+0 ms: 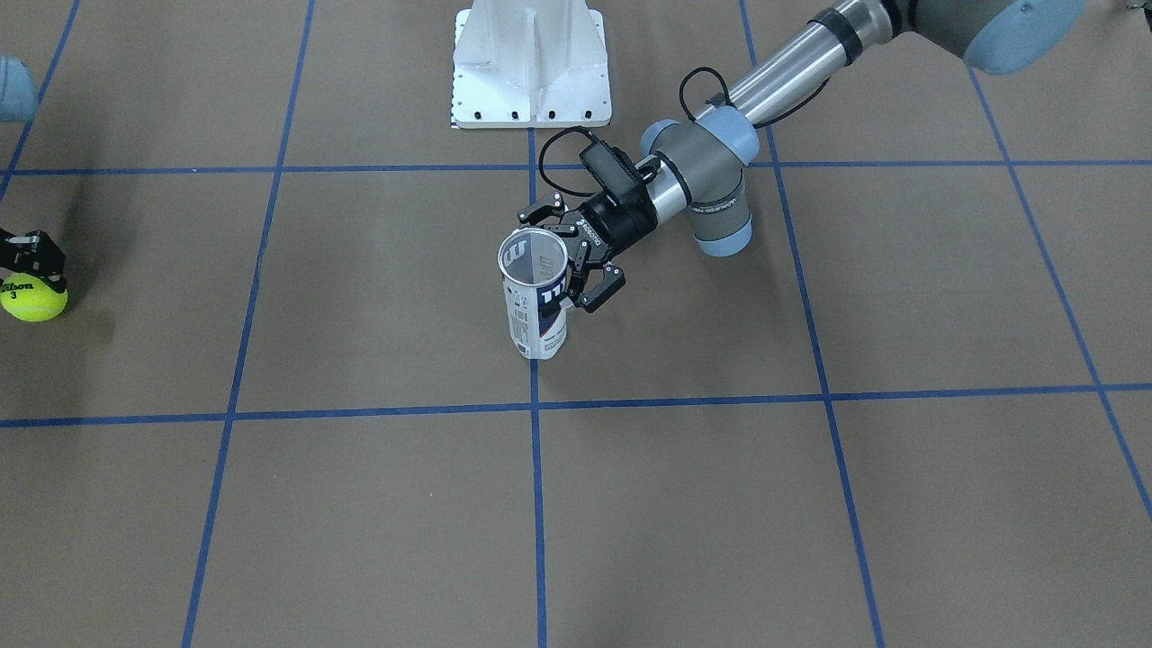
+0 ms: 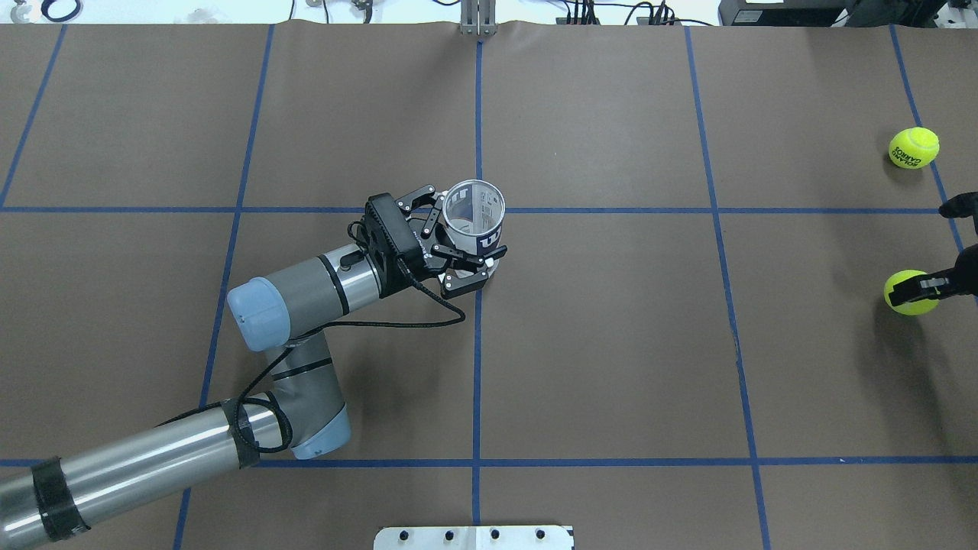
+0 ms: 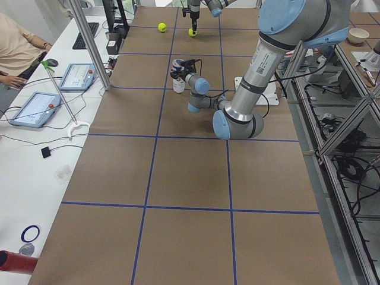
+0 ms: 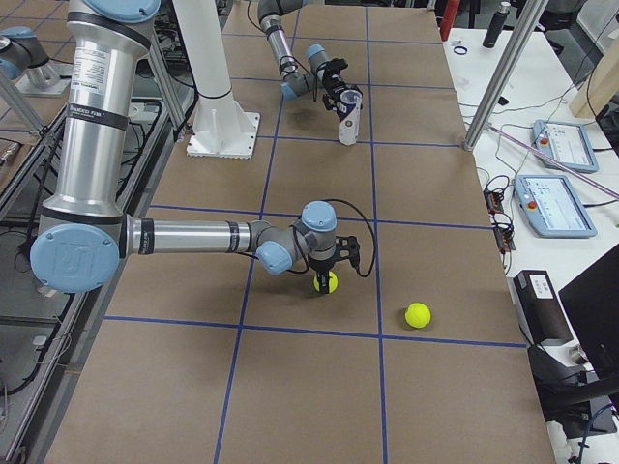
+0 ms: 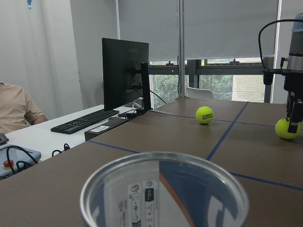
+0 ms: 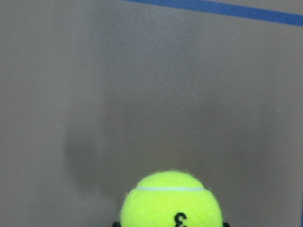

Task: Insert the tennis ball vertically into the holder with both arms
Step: 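Reach the right gripper to the nearer tennis ball and grasp it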

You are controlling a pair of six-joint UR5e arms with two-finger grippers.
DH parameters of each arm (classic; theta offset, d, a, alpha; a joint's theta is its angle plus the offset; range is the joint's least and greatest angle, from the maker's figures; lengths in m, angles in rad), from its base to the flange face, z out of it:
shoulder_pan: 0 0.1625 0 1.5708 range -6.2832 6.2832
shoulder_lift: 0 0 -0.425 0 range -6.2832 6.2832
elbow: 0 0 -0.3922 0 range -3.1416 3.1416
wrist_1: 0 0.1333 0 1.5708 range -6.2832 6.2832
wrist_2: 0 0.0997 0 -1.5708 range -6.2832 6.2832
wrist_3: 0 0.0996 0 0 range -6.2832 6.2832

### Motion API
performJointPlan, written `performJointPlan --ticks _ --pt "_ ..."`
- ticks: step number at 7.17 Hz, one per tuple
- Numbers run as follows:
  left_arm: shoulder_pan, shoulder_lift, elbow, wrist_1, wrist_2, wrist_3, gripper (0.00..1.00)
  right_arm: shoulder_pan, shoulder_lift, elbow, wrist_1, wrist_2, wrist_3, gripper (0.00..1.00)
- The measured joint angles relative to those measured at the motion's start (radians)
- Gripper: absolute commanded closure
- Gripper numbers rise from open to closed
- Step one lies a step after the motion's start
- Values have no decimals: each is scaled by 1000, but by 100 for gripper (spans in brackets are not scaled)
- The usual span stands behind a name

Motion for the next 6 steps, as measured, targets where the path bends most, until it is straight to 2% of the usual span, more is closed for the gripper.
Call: performJointPlan --ticks 1,4,6 --pt "0 2 1 0 0 0 1 16 40 48 -83 27 1 100" --pt "2 -1 1 1 0 0 1 40 283 218 -519 80 18 100" --pt "5 -4 2 3 0 1 1 28 466 244 -691 103 125 100"
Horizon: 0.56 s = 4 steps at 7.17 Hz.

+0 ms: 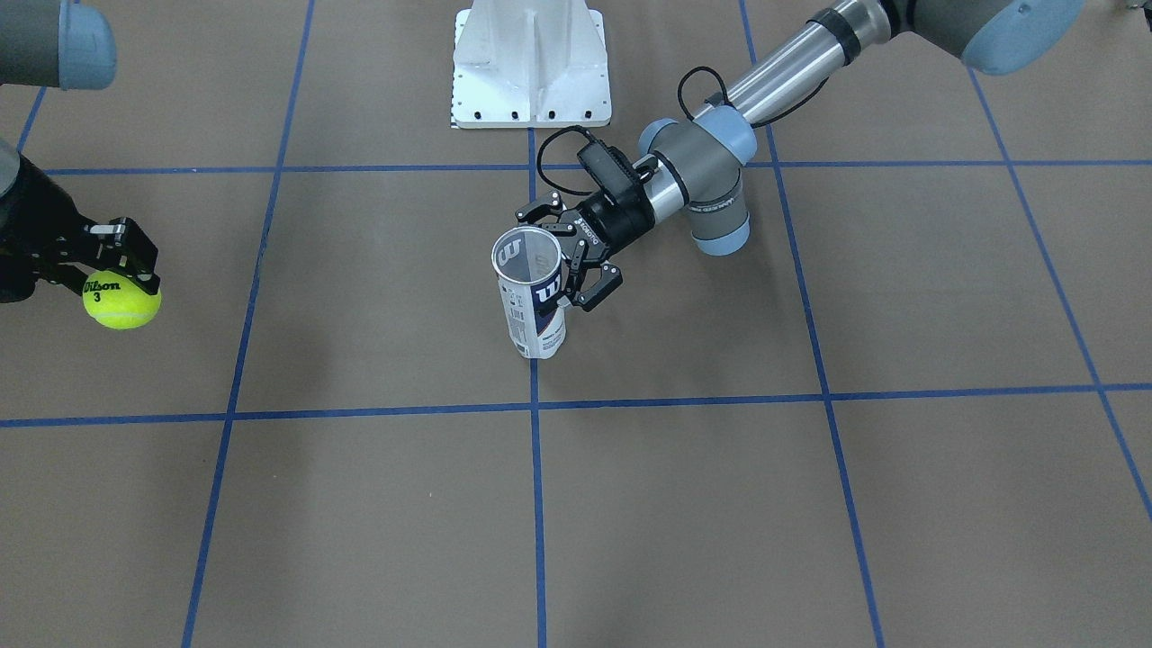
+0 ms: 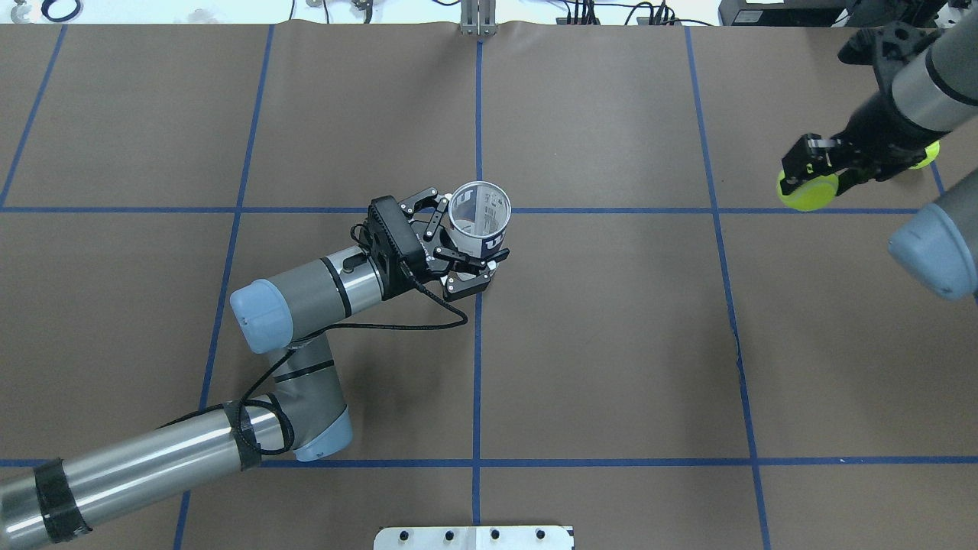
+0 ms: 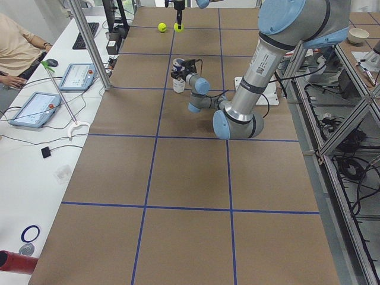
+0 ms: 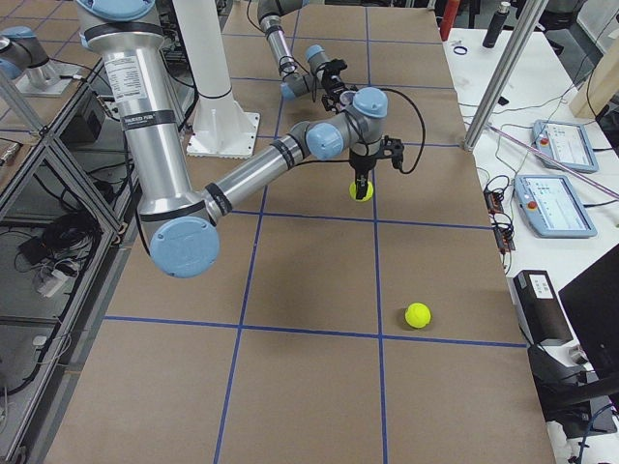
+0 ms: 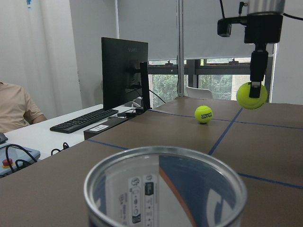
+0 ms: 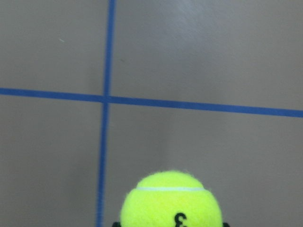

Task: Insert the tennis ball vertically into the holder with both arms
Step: 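Reach the right gripper to the nearer tennis ball and grasp it, then carry the ball over the can and release it inside with right gripper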

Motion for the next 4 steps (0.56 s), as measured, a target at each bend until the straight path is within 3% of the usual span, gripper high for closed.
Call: performJointPlan --ticks 4 --pt "1 1 0 0 0 1 1 -127 274 -8 -69 6 335 100"
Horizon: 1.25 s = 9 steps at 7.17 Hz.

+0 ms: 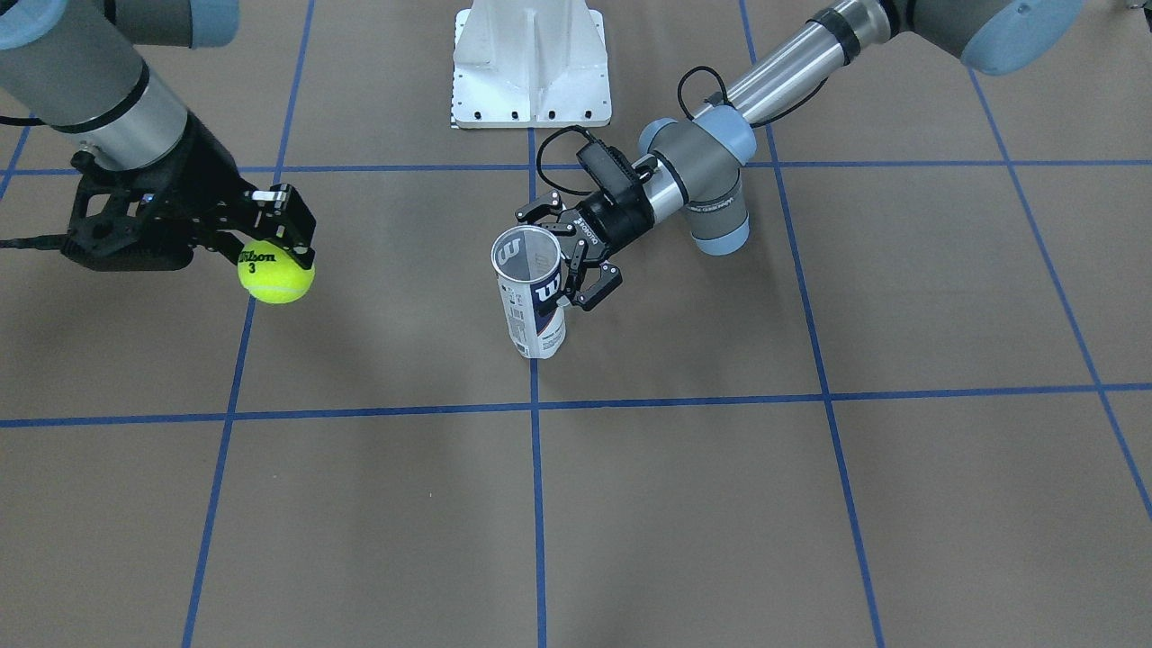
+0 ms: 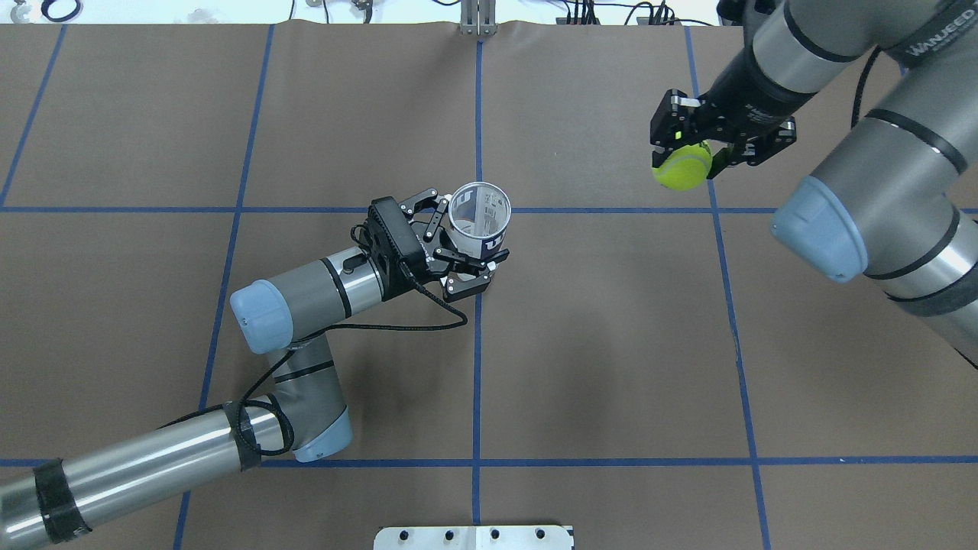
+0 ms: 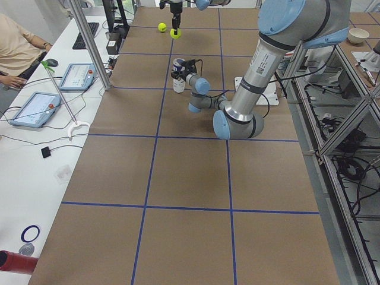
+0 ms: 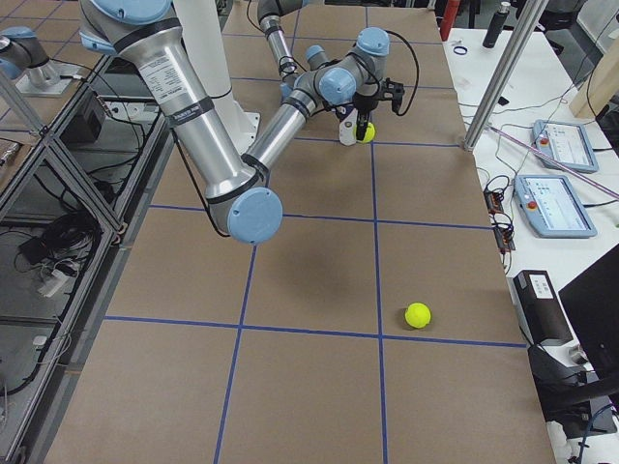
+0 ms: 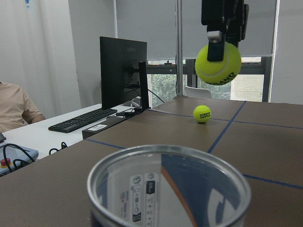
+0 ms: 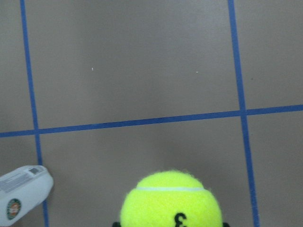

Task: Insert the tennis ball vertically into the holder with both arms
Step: 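Carry the ball over the can and release it inside with right gripper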

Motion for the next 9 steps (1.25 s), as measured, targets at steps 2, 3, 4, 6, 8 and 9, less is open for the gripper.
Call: performJointPlan --ticks 2,3,4,6,8,9 --pt "0 3 1 -1 0 0 1 -47 120 -35 -3 -9 122 100" --pt "0 4 2 -1 0 0 1 -69 183 -66 -10 -24 172 100" --pt "0 4 2 -1 0 0 1 -101 243 -96 -30 -58 214 100" --pt "1 4 3 -1 0 0 1 -162 369 -171 -104 -133 255 100" --pt "2 3 4 0 0 0 1 -223 436 -219 -159 -216 278 66" --pt "2 3 4 0 0 0 1 -247 443 -227 -167 -248 284 28"
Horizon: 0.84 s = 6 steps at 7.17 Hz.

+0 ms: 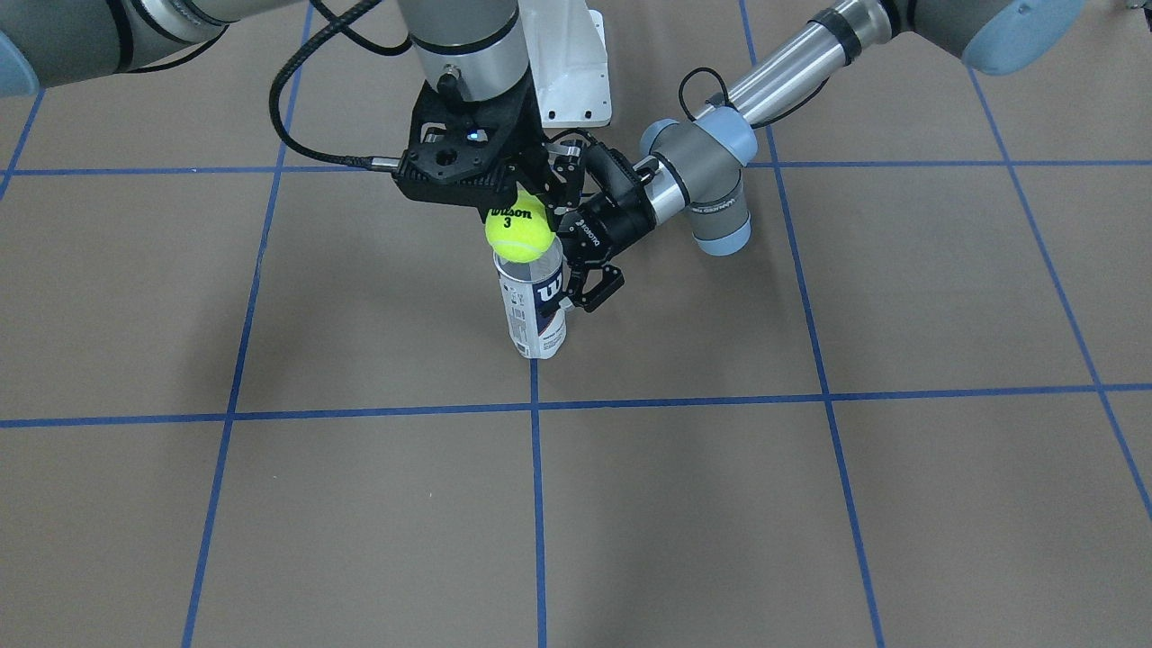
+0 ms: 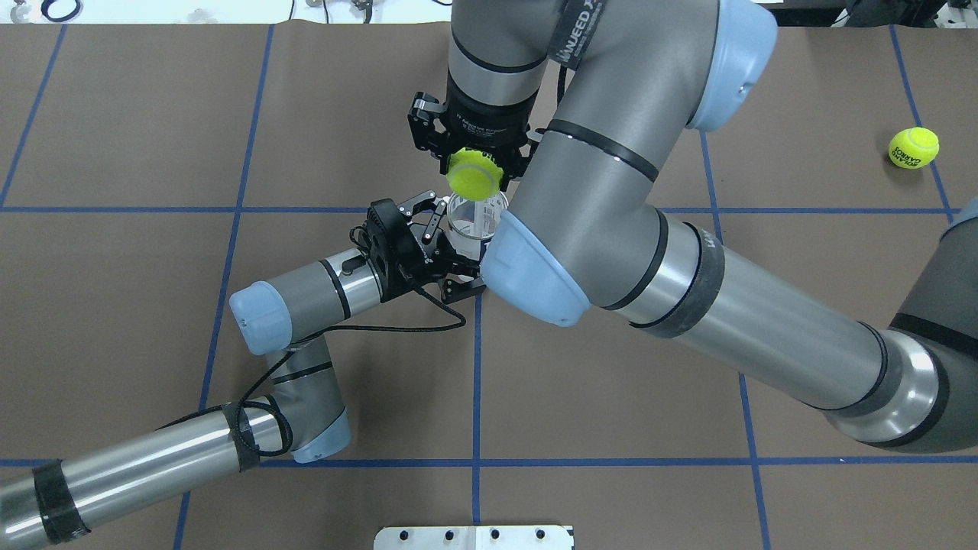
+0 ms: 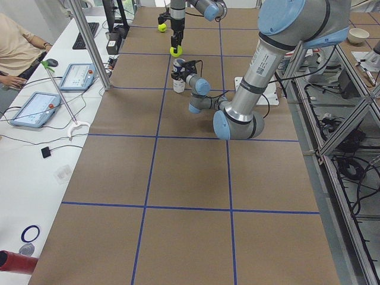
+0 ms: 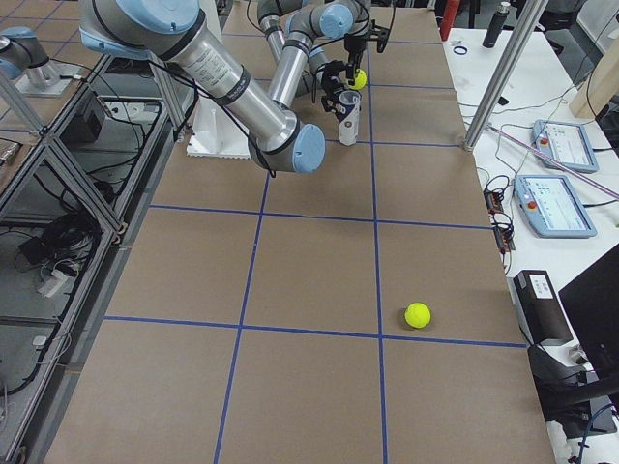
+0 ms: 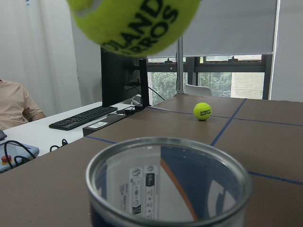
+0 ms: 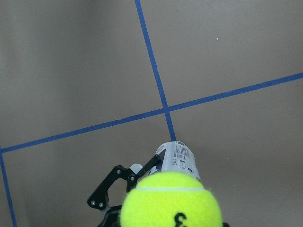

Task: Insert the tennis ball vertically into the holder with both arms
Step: 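Carry the ball over the can and release it inside with right gripper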

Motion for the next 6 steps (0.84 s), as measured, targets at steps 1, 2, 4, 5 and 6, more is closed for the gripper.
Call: performJointPlan --ticks 1,2,4,5,6 --pt "0 -1 0 -1 0 0 1 -13 1 -3 -3 -19 2 1" --pt "0 -1 0 -1 0 0 1 -18 1 -3 -4 -33 3 1" --pt "0 -2 0 -1 0 1 1 -21 3 -3 -4 -50 3 0" --pt "0 -1 0 -1 0 2 1 -21 4 -3 -4 -51 3 1" --pt "0 -1 0 -1 0 3 1 -22 5 -3 -4 -51 2 0"
